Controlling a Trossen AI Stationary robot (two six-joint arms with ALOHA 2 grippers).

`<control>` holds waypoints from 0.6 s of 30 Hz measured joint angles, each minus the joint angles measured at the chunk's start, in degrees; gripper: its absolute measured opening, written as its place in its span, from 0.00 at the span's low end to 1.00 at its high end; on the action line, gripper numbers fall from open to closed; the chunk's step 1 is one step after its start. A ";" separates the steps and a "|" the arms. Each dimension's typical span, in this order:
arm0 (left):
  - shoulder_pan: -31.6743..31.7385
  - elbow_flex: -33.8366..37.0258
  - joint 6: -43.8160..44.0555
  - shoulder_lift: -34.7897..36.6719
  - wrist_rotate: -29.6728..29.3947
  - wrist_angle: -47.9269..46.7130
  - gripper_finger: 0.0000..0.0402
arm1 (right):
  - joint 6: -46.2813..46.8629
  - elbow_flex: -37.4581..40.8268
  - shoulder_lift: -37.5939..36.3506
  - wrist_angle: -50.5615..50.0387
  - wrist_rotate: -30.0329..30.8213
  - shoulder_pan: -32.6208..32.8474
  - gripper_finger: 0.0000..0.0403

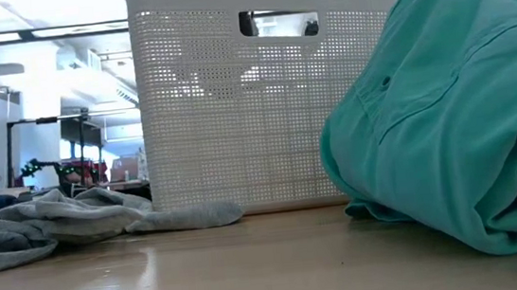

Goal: Sort clothes
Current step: Put the white shirt into the white bin

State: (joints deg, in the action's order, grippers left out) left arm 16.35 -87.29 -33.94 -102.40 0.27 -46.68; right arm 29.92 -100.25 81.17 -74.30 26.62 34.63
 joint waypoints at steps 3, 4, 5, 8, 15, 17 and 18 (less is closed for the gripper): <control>0.03 0.00 0.56 -1.23 -1.25 0.10 0.15 | 0.07 0.00 0.00 0.03 -0.01 0.00 0.00; 0.03 0.00 0.63 -1.60 -1.28 0.02 0.16 | 0.13 0.00 0.00 0.04 -0.01 0.00 0.00; 0.03 0.00 0.86 -1.97 -1.35 -0.01 0.18 | 0.29 0.00 0.00 0.02 -0.01 0.00 0.00; 0.03 0.00 1.73 -2.63 -1.94 0.01 0.22 | 1.06 0.00 0.00 0.02 -0.03 0.00 0.00; -0.12 0.02 3.72 -1.95 -5.86 0.33 0.37 | 2.06 0.15 0.00 -0.63 -0.03 0.00 0.00; -0.14 0.02 3.86 -0.79 -5.85 0.29 0.42 | 2.43 0.50 0.00 -1.37 -0.01 -0.02 0.00; -0.14 0.02 3.86 -0.18 -5.85 0.24 0.44 | 2.55 0.81 0.00 -1.76 0.04 -0.02 0.00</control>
State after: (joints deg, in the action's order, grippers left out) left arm 16.21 -87.26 -30.09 -102.58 -5.58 -46.44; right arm 32.47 -99.43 81.17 -76.06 26.65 34.61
